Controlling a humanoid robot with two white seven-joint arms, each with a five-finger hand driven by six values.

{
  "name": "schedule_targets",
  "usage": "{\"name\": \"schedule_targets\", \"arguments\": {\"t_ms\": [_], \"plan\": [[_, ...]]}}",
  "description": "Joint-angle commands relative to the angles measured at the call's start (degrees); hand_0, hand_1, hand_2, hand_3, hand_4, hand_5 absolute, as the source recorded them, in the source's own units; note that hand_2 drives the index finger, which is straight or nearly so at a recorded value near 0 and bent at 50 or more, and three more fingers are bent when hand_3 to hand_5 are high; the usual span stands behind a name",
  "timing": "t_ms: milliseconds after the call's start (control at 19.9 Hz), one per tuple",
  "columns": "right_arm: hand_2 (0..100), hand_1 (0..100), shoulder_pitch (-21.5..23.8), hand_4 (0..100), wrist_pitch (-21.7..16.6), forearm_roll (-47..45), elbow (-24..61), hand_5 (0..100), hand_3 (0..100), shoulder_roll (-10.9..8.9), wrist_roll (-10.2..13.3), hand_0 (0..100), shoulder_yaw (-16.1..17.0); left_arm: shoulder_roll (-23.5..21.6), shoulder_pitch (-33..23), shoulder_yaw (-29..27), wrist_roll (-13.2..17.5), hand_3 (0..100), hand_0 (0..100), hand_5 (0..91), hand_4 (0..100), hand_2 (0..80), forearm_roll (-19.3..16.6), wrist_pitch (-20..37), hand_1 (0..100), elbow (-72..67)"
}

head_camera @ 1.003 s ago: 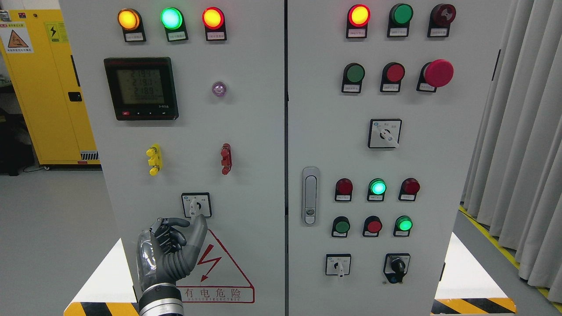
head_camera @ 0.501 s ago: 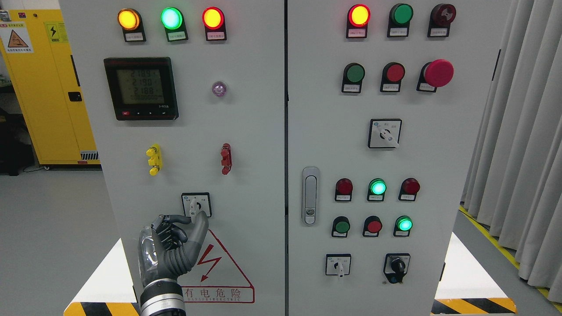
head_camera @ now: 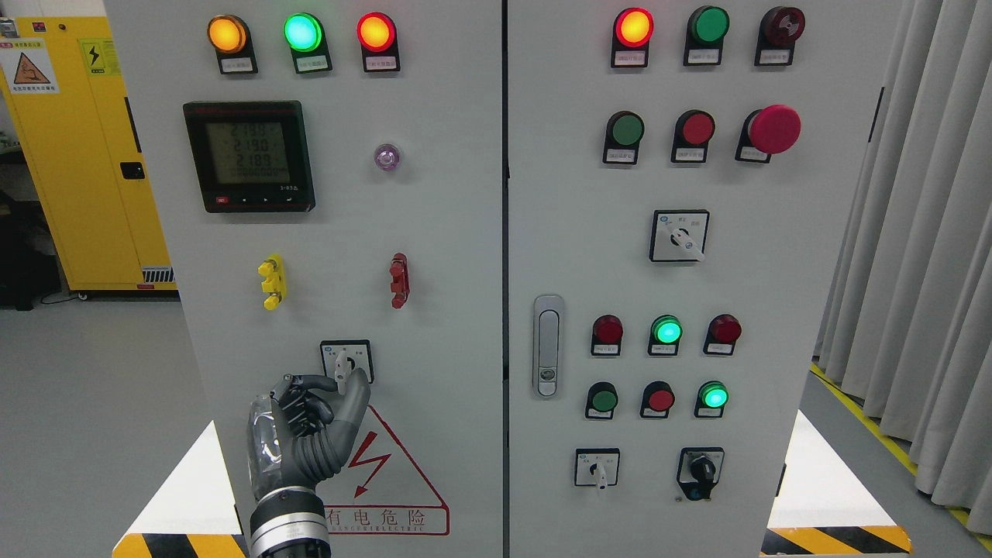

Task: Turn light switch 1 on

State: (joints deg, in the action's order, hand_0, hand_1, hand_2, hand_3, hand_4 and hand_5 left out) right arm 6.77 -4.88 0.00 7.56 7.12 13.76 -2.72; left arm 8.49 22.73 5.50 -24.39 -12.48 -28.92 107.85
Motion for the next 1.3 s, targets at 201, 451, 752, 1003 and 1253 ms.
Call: {"name": "schedule_targets", "arguments": {"t_ms": [201, 451, 752, 1003, 1253], "plan": [[4, 50, -0.01, 0, 0.04, -1.67, 0.0, 0, 0, 0.0, 0.04, 0, 0.0, 0.12, 0.82, -0.05, 0.04, 94, 20, 90.3, 98, 61.4, -0.09, -1.58, 67, -0.09], [4, 50, -0.01, 0, 0.04, -1.67, 0.0, 0, 0, 0.0, 0.04, 0, 0.0, 0.12, 1.0, -0.05, 0.04, 94, 21, 90.3, 98, 61.5, -0.09, -1.66, 67, -0.18], [4, 50, -0.01, 0, 0.04, -1.67, 0.0, 0, 0, 0.0, -0.05, 0, 0.0, 0.12, 1.17, -0.05, 0.04, 94, 21, 90.4, 98, 61.9, -0.09, -1.75, 67, -0.62], [4, 50, -0.01, 0, 0.04, -1.67, 0.0, 0, 0, 0.0, -0.05, 0, 0.0, 0.12, 1.26, -0.05, 0.04, 94, 22, 90.5, 98, 62.1, -0.09, -2.37, 67, -0.88], [4, 50, -0.01, 0, 0.04, -1.67, 0.0, 0, 0, 0.0, 0.04, 0, 0.0, 0.12, 1.35, -0.05, 0.04, 94, 23, 90.5, 98, 62.1, -0.09, -2.37, 66, -1.06]]}}
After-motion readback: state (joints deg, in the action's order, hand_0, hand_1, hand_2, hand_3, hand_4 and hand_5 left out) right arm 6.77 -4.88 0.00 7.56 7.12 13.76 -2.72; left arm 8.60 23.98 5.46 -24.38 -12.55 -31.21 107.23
